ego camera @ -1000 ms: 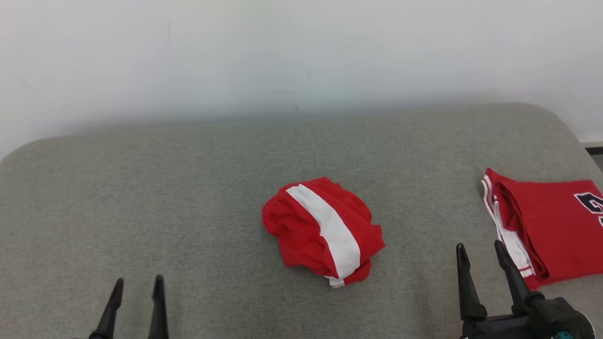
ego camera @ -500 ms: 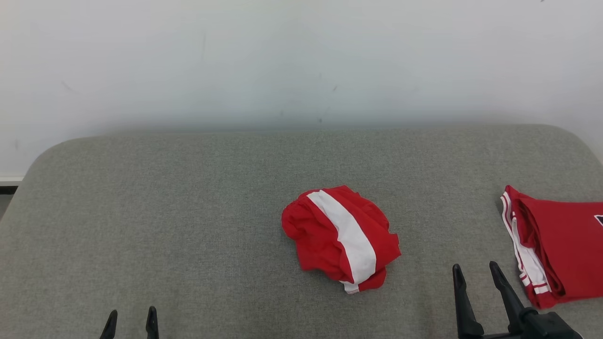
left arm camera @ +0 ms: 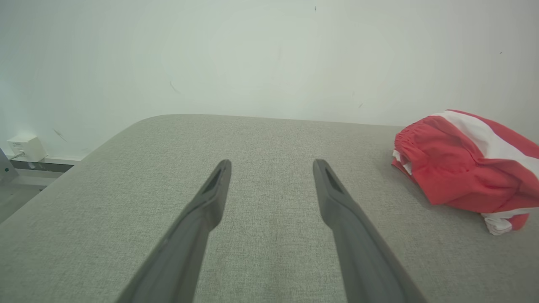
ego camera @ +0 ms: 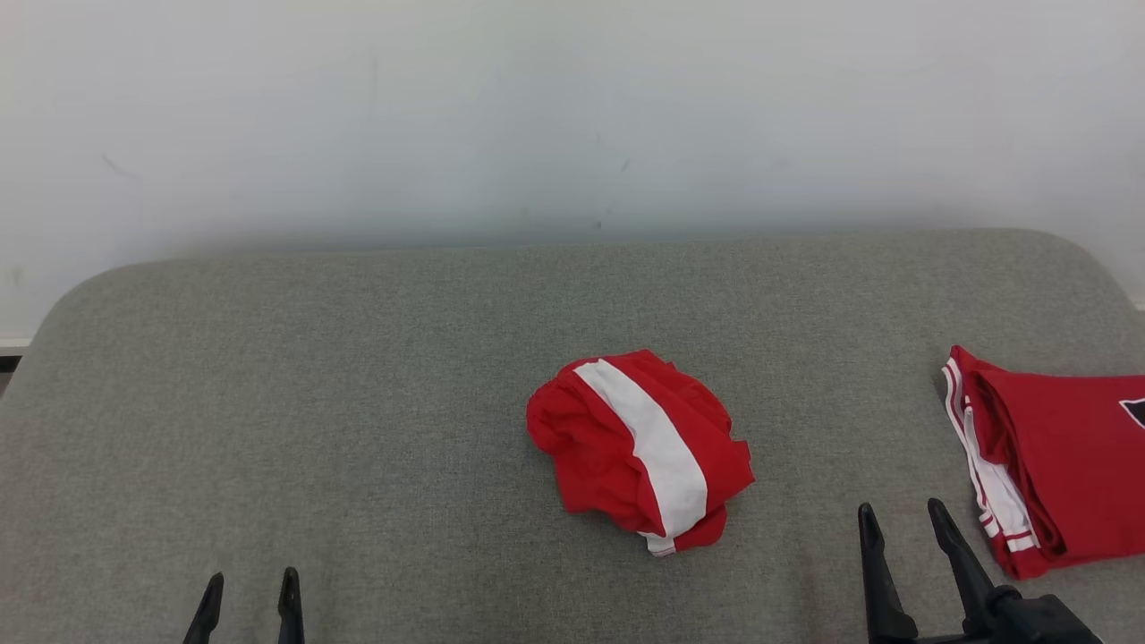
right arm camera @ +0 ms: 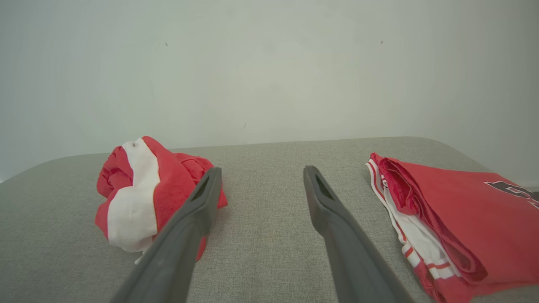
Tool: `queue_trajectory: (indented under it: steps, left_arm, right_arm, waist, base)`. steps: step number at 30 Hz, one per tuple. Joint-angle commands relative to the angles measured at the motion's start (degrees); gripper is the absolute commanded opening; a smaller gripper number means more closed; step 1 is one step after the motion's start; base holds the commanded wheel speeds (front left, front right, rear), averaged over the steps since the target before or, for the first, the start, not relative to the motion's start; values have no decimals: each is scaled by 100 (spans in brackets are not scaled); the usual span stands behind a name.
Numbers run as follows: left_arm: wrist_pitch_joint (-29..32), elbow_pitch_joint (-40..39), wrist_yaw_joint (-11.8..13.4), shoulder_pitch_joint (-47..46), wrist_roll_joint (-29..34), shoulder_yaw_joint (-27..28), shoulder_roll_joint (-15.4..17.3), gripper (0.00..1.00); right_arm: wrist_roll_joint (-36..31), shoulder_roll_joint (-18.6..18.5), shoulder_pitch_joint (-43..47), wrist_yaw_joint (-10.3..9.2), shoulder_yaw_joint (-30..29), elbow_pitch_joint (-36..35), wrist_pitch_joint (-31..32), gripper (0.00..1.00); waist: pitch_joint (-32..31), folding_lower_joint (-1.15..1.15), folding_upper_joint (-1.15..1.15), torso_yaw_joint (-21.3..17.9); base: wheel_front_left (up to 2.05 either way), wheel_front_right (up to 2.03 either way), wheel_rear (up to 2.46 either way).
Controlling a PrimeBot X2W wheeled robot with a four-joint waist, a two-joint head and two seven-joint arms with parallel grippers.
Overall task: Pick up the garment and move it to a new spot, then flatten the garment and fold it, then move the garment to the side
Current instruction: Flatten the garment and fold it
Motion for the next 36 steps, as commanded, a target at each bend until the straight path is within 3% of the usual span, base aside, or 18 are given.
queue_trajectory:
  steps: [1, 22, 30, 36]
  left_arm:
    - [-17, 3, -5, -91, 0, -6, -11, 100]
    - [-17, 100, -10, -371, -214, -300, 168, 100]
    - [312, 369, -4, -1215, -727, -843, 741, 100]
    - [1688, 382, 0, -2196, -2171, -1372, 1451, 100]
  right_arm:
    - [34, 0, -1, -16, 10, -16, 0, 100]
    - [79, -1, -104, -15, 128, -40, -1, 100]
    - [143, 0, -255, -15, 353, -80, -1, 100]
    - [273, 0, -428, -15, 545, -128, 0, 100]
  waist:
    - [6, 0, 0, -3]
    - [119, 0, 0, -132]
    - [289, 0, 0, -580]
    - [593, 0, 0, -1251]
  base:
    - [0, 0, 0]
    - [0, 0, 0]
    - [0, 0, 0]
    - [0, 0, 0]
